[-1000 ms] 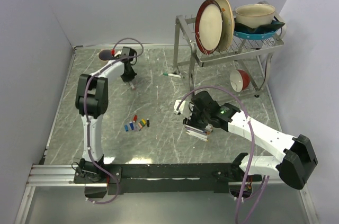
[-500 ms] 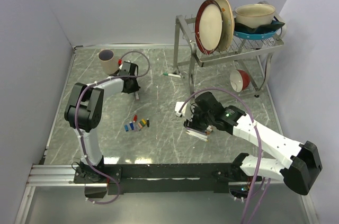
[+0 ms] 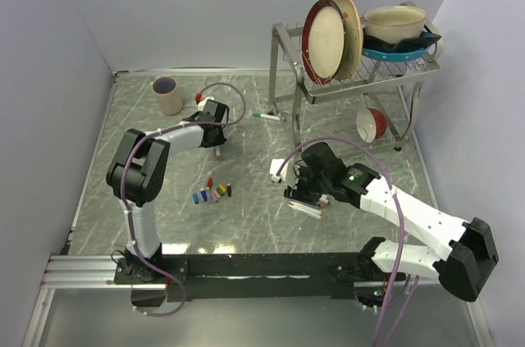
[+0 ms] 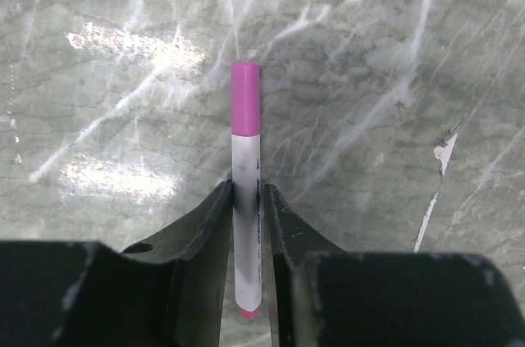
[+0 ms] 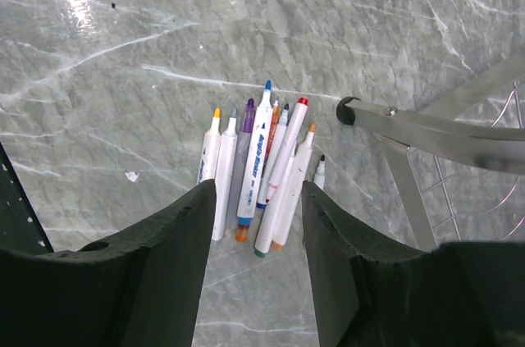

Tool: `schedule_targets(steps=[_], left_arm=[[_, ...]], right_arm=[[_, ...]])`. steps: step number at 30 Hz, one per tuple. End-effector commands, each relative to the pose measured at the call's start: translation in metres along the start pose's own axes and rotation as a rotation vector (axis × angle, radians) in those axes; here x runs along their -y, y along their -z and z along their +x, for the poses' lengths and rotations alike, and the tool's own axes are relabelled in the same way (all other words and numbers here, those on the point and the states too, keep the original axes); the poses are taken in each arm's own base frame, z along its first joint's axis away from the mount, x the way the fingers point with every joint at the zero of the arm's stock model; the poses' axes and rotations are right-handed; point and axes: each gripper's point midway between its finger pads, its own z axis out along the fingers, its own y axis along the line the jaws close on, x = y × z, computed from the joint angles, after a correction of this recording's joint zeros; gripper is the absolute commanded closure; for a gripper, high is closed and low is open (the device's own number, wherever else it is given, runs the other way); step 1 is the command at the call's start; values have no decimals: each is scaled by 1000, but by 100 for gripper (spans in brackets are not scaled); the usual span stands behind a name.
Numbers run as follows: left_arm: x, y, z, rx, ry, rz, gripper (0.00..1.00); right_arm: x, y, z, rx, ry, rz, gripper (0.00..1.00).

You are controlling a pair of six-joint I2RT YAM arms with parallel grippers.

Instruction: Open the pen caps

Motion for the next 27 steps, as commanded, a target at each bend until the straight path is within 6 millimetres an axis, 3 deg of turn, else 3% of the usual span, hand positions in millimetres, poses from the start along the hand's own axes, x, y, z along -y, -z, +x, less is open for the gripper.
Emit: schedule_targets(steps=[1,7,13,14,16,20,21,23,24,27], left_arm=[[-34,1,119,-368,-145,-125,72],[-27,2,130,-384,-165,-114,69],[-30,0,143,-417,-157,-108,89],[-28,0,144,-415,-151,-102,95],[-27,4,142,-401,-141,-89,99],[-7,18,124,-323,-79,30,99],[11,28,107,-266,-46,117,99],[16,38,107,-243,-5,173,99],[25,50,95,-200,19,230,99],[38,70,84,-135,79,348,99]], right_arm=[[7,6,-25,91,46,18,45],[9,17,-58,166,83,-28,44],[10,36,-103,291,108,-56,44],[9,38,-106,303,106,-66,44],[7,39,-114,334,89,-84,44],[4,37,-128,396,55,-98,43],[2,34,-130,400,37,-113,42],[1,36,-143,434,23,-135,40],[0,32,-145,431,-9,-158,38],[-4,26,-162,450,-72,-223,35]])
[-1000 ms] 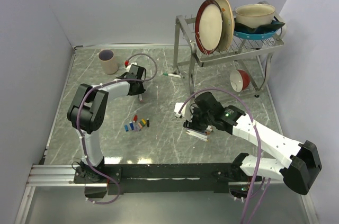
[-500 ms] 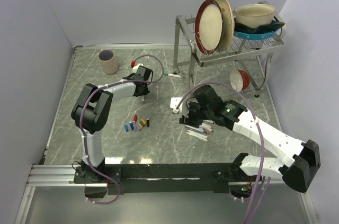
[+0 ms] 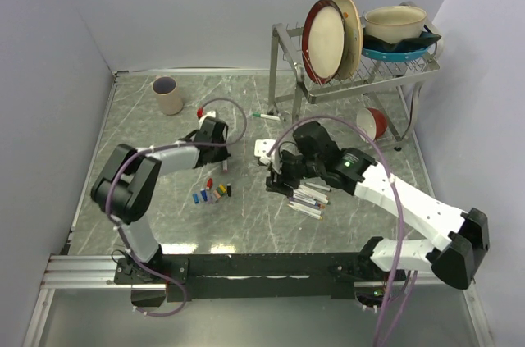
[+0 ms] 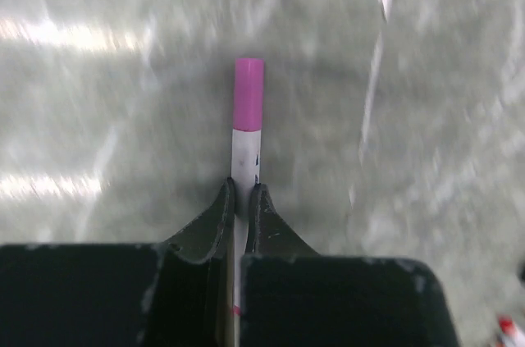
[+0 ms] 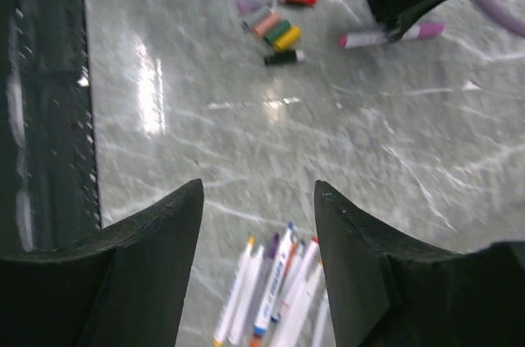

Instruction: Open the pen caps

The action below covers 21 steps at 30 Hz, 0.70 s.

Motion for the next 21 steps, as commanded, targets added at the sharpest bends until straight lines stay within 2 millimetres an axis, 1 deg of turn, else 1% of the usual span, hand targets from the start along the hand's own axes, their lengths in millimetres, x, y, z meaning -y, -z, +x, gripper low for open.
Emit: schedule_targets(steps=[1,2,3,4,5,6,7,8,10,11,13,14,16,17,21], left_arm=[[24,31,41,-112,76,193,99],[27,35,40,-100,88,220,99],[34,46,33,-70,102,265,99],[35,49,35,-54,126,296,99],[37,54,34,-41,139,321,99],[42,65,26,-7,152,363,99],[38,67,33,-9,179,368,99],[45,73,27,19,190,414,99],[43,81,28,38,224,442,99],[48,86,22,64,234,474,99],[48,93,22,79,253,500,99],[51,99,17,103,259,527,99],[51,104,16,115,281,543,99],[53,109,13,129,288,562,99],[56,127,9,172,355,645,99]], right_arm=[[3,-11,-52,134,-84,-60,35],[2,-19,-51,122,-145,-80,35],[2,-23,-53,125,-171,-93,35],[5,-26,-58,136,-189,-96,35],[4,-34,-56,124,-243,-112,35],[5,-39,-57,130,-262,-116,35],[5,-43,-56,125,-285,-123,35],[3,-51,-51,111,-336,-139,35],[2,-61,-46,104,-373,-153,35],[0,-69,-40,87,-417,-167,35],[-1,-79,-32,70,-456,-173,35],[-3,-86,-25,49,-493,-183,35],[-3,-95,-16,36,-537,-180,35],[-5,-101,-11,19,-594,-182,35],[-4,-114,-6,33,-709,-164,35]])
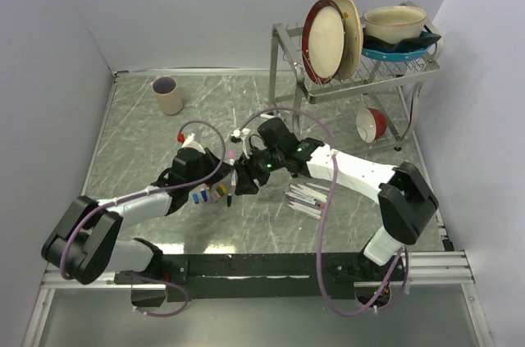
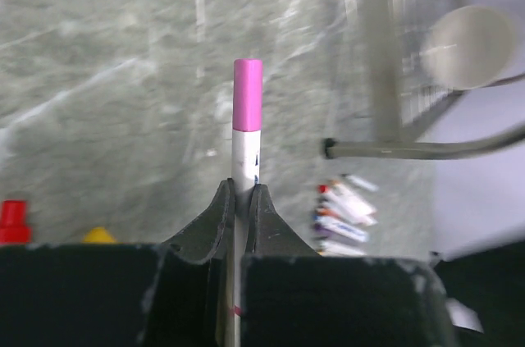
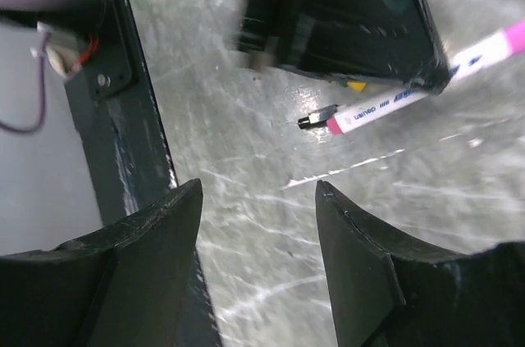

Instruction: Open the pen caps

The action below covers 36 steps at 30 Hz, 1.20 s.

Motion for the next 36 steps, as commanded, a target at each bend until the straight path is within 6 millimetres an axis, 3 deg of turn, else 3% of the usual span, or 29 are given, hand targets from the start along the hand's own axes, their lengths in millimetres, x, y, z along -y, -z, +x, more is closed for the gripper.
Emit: schedule_targets(steps=[1,8,16,23,31,36], left_arm=[[39,16,-16,86,74,188,99],[54,35,-19,121,113,295,99],[64,51,-17,136,136,366,99],[69,57,-5,108,131,393,99],[70,60,-4,117,134,395,99],[71,58,1,99,131,394,99]], right_arm=[[-3,-12,-13,78,-134,-11,35],[13,-19,-18,116,-302,51,35],[30,-26,-21,119,-358,103,35],[38,-20,-25,135,-373,85,50],[36,-14,-31,157,-363,55,64],[36,-12,-34,161,-347,56,65]])
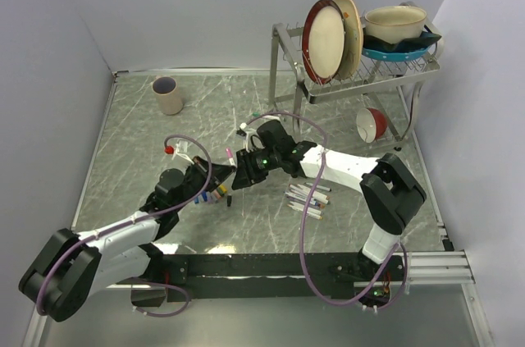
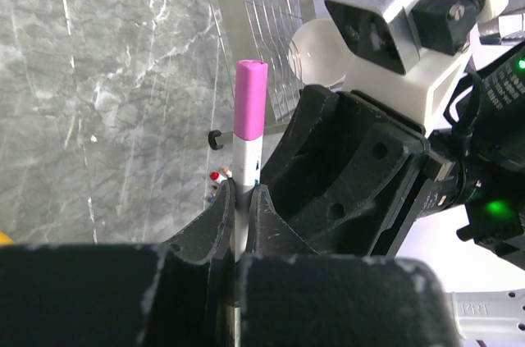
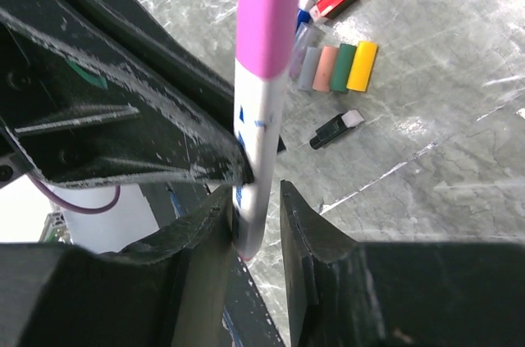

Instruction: Open the pen caps

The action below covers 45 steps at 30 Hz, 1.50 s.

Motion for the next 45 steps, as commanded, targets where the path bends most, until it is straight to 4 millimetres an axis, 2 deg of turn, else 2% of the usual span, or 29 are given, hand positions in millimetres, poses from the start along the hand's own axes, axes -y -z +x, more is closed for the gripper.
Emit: schedule_targets(steps=[1,3,8,10,11,12,13,14,15,17,18,21,24,33,45], left_arm=[[16,-1,7,-29,3,63,99],[16,-1,9,-33,2,66,99],[21,1,9,-26,-11,93,99],[25,4,6,-10,-13,103,95],[26,5,3,2,-19,101,89],[18,5,2,10,-17,58,74],[23,8,-4,32,-24,68,68],[24,10,-6,43,-42,64,62],[23,12,-11,69,-46,54,52],[23,20,-14,91,-59,50,44],[23,22,-16,98,-59,50,36],[20,29,-23,142,-58,38,29],[21,31,-24,150,-58,37,30],[29,26,-24,138,-65,60,42],[35,16,-14,70,-88,88,71]], right_arm=[[-2,13,-40,119,62,11,65],[-1,14,-41,123,63,12,65],[-1,17,-40,99,73,-24,89],[-4,15,-33,54,107,-62,96],[-7,17,-32,26,120,-76,97],[-10,18,-30,5,140,-91,99],[-6,16,-26,-29,206,-99,100],[-15,21,-20,-87,218,-144,100],[-13,22,-16,-113,314,-172,100],[-21,28,-8,-150,354,-234,100],[-24,31,-7,-148,381,-250,100],[-25,33,-2,-164,390,-267,100],[-27,32,2,-181,387,-297,100],[-26,28,9,-211,381,-309,100],[-22,25,9,-221,373,-288,100]])
